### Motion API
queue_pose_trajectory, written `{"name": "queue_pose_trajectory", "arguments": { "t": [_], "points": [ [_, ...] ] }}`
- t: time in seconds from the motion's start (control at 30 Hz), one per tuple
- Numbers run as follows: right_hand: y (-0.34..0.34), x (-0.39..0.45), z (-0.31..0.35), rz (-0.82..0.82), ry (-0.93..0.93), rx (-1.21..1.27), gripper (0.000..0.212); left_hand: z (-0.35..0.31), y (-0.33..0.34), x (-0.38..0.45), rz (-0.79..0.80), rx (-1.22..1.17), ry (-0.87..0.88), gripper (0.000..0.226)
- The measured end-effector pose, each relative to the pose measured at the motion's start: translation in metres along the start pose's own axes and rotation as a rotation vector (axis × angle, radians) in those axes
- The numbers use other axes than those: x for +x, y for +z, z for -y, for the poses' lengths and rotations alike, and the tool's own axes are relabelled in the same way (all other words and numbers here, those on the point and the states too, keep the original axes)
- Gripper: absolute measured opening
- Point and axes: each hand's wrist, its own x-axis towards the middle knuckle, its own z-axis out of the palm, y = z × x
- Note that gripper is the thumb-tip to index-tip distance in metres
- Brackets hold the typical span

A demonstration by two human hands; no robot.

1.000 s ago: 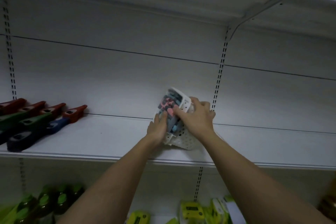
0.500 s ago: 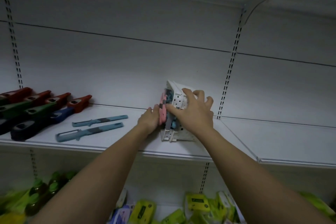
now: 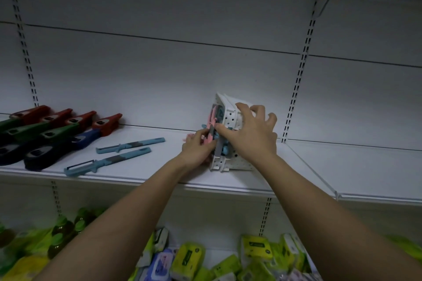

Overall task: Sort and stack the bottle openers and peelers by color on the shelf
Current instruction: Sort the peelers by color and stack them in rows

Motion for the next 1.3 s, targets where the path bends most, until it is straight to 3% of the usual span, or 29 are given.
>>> {"name": "queue_pose_trajectory", "arguments": {
  "t": [0.13,0.27,0.4,0.6,0.7,0.83,0.93,1.1,1.3],
  "points": [
    [0.000,0.002,-0.001,0.006,0.003,0.000,0.079,-0.004,-0.005,0.000,0.075,-0.022,-0.039,0.074],
    [-0.001,0.004,-0.001,0.009,0.002,-0.007,0.079,-0.019,-0.014,0.001,0.159,0.036,-0.083,0.043],
    [-0.002,0.004,-0.001,0.027,0.006,-0.010,0.080,-0.030,-0.019,-0.002,0.257,-0.142,-0.210,0.018],
    [-0.003,0.004,0.000,0.030,0.004,-0.015,0.079,-0.031,-0.015,0.012,0.304,-0.379,-0.303,0.034],
    [-0.003,0.004,-0.001,0.028,0.002,-0.015,0.079,-0.041,-0.010,0.013,0.277,-0.277,-0.388,0.026],
    [-0.004,0.004,0.001,0.032,0.014,-0.002,0.079,-0.056,-0.004,0.013,0.230,-0.159,-0.523,0.050],
    [-0.006,0.004,0.002,0.031,0.020,-0.001,0.078,-0.060,-0.003,0.013,0.280,-0.126,-0.553,0.053],
    [-0.010,0.006,0.003,0.049,0.038,0.035,0.077,-0.067,-0.004,0.006,0.278,-0.095,-0.571,0.056],
    [-0.014,0.006,0.001,0.086,0.034,0.088,0.079,-0.069,0.000,-0.003,0.156,-0.096,-0.475,0.049]
  ]
}}
